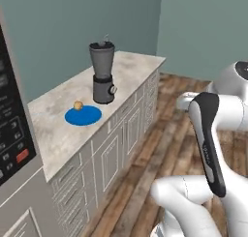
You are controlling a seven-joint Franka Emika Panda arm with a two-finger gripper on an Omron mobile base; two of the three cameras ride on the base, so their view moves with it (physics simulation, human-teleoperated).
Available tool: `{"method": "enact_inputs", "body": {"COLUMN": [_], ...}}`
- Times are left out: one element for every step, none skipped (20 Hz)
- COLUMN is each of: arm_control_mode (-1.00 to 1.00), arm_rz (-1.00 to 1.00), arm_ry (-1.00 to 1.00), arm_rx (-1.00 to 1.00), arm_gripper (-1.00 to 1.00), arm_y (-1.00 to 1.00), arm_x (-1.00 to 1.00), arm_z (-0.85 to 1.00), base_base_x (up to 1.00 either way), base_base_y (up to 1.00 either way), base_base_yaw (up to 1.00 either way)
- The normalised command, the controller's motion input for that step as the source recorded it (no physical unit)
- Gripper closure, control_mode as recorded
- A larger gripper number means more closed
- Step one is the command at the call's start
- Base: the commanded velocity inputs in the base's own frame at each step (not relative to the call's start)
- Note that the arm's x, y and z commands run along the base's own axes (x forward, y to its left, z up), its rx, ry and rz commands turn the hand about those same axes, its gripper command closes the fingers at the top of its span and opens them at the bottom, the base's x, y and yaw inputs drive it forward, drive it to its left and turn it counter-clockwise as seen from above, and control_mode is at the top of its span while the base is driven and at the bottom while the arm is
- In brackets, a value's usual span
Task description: Pick the kiwi and peach from the fridge and place them on the plate next to the blender to make a fruit smoothie.
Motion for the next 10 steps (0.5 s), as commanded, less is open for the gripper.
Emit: {"method": "enact_inputs", "body": {"arm_control_mode": [1.00, 1.00, 1.00, 1.00, 1.00, 1.00, 1.00, 1.00, 1.00, 1.00], "arm_rz": [0.00, 0.00, 0.00, 0.00, 0.00, 0.00, 0.00, 0.00, 0.00, 0.00], "arm_ry": [0.00, 0.00, 0.00, 0.00, 0.00, 0.00, 0.00, 0.00, 0.00, 0.00], "arm_rx": [0.00, 0.00, 0.00, 0.00, 0.00, 0.00, 0.00, 0.00, 0.00, 0.00], "arm_gripper": [1.00, 1.00, 1.00, 1.00, 1.00, 1.00, 1.00, 1.00, 1.00, 1.00], "arm_y": [0.00, 0.00, 0.00, 0.00, 0.00, 0.00, 0.00, 0.00, 0.00, 0.00], "arm_x": [0.00, 0.00, 0.00, 0.00, 0.00, 0.00, 0.00, 0.00, 0.00, 0.00], "arm_z": [0.00, 0.00, 0.00, 0.00, 0.00, 0.00, 0.00, 0.00, 0.00, 0.00], "base_base_x": [1.00, 1.00, 1.00, 1.00, 1.00, 1.00, 1.00, 1.00, 1.00, 1.00], "base_base_y": [0.00, 0.00, 0.00, 0.00, 0.00, 0.00, -0.01, -0.01, -0.04, -0.04], "base_base_yaw": [0.59, 0.61, 0.62, 0.65, 0.67, 0.67, 0.68, 0.70, 0.72, 0.73]}}
